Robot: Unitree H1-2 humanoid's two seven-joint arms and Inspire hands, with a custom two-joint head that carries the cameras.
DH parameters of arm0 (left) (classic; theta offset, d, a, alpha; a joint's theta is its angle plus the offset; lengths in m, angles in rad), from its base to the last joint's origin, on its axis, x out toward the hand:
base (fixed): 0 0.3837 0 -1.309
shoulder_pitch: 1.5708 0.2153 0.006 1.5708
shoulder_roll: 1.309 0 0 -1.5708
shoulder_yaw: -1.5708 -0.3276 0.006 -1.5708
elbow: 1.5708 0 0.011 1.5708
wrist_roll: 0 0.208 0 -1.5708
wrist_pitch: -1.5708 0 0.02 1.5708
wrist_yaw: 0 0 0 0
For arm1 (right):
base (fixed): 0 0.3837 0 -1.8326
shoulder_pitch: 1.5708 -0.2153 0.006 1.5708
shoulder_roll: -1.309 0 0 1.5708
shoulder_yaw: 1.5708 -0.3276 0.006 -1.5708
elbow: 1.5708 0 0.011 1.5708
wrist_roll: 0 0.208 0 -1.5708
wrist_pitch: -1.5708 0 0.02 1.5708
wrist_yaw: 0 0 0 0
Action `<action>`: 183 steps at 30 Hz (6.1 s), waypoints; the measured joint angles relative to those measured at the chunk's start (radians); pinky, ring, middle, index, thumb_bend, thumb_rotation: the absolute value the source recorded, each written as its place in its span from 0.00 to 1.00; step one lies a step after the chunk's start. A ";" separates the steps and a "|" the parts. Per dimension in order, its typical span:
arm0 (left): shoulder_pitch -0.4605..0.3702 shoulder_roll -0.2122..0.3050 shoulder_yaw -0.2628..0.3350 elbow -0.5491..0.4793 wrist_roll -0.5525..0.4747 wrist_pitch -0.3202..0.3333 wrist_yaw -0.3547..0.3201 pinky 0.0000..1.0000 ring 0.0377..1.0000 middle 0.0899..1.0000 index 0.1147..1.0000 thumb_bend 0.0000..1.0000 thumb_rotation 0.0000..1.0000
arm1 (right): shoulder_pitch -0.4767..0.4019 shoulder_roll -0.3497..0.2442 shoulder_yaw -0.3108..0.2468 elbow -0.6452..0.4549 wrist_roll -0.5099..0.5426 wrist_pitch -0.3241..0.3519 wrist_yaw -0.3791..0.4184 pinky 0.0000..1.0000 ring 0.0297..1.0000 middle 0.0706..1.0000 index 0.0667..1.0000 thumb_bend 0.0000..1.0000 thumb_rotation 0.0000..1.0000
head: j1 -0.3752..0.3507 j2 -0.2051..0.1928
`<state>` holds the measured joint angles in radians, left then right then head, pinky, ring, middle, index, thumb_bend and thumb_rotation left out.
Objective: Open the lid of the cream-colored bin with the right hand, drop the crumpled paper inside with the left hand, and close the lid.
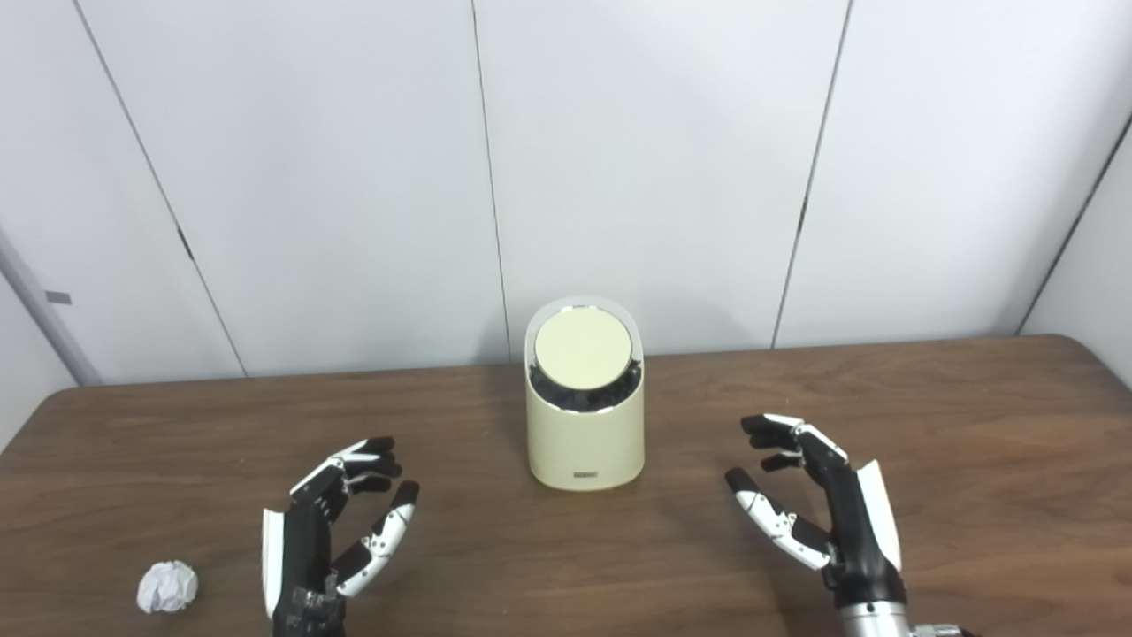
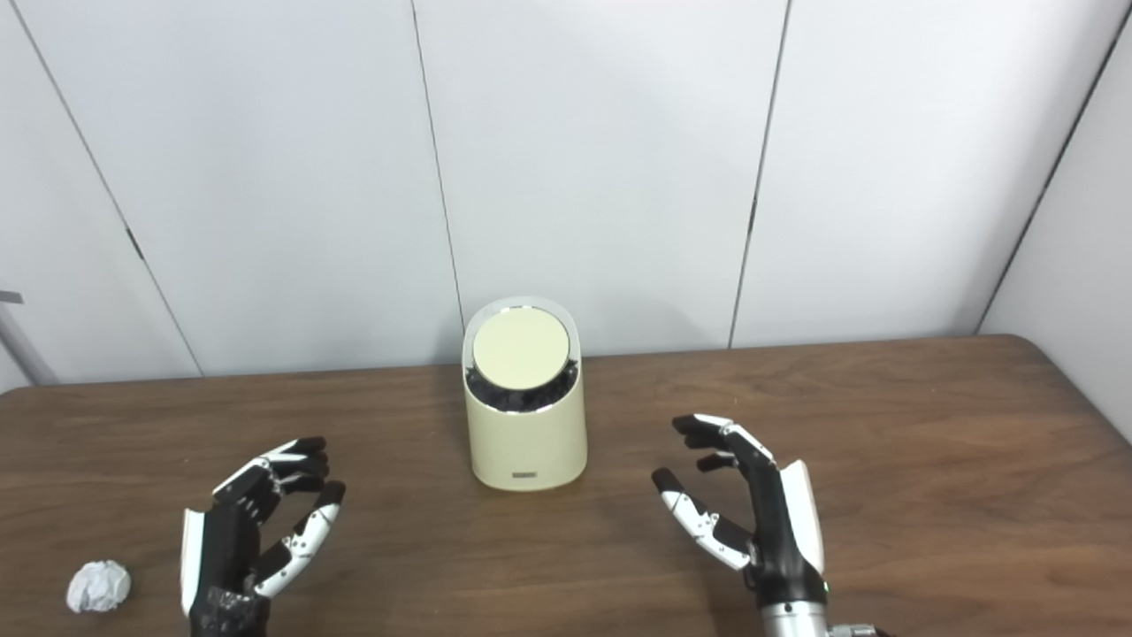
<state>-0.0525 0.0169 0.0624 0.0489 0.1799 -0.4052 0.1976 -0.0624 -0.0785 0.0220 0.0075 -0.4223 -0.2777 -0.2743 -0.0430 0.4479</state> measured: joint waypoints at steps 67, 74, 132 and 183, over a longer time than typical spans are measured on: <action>0.013 -0.018 -0.006 -0.028 0.040 0.018 0.007 0.58 0.66 0.67 0.43 0.48 0.07 | -0.469 0.027 0.108 -0.073 -0.071 0.607 0.237 0.69 0.83 0.88 0.89 0.92 0.70 | 0.037 0.005; 0.016 -0.030 -0.008 -0.032 0.058 0.033 0.024 0.58 0.66 0.67 0.43 0.48 0.07 | -0.533 0.038 0.125 0.007 -0.116 0.657 0.215 0.76 0.89 0.92 0.91 0.91 0.60 | 0.044 0.005; 0.029 -0.048 -0.023 -0.043 0.058 0.033 0.034 0.58 0.66 0.67 0.43 0.48 0.07 | -0.553 0.013 0.162 0.203 -0.138 0.662 0.093 0.74 0.87 0.91 0.90 0.86 0.62 | 0.041 0.006; 0.030 -0.030 -0.022 -0.041 0.021 0.030 0.023 0.59 0.67 0.68 0.43 0.48 0.07 | 0.006 -0.052 0.004 -0.130 0.115 0.122 0.131 0.76 0.83 0.82 0.80 0.25 0.76 | 0.023 0.002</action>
<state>-0.0229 -0.0127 0.0404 0.0080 0.2007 -0.3756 0.2206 -0.0569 -0.1309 0.0262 -0.1229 -0.3075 -0.1553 -0.1430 -0.0199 0.4494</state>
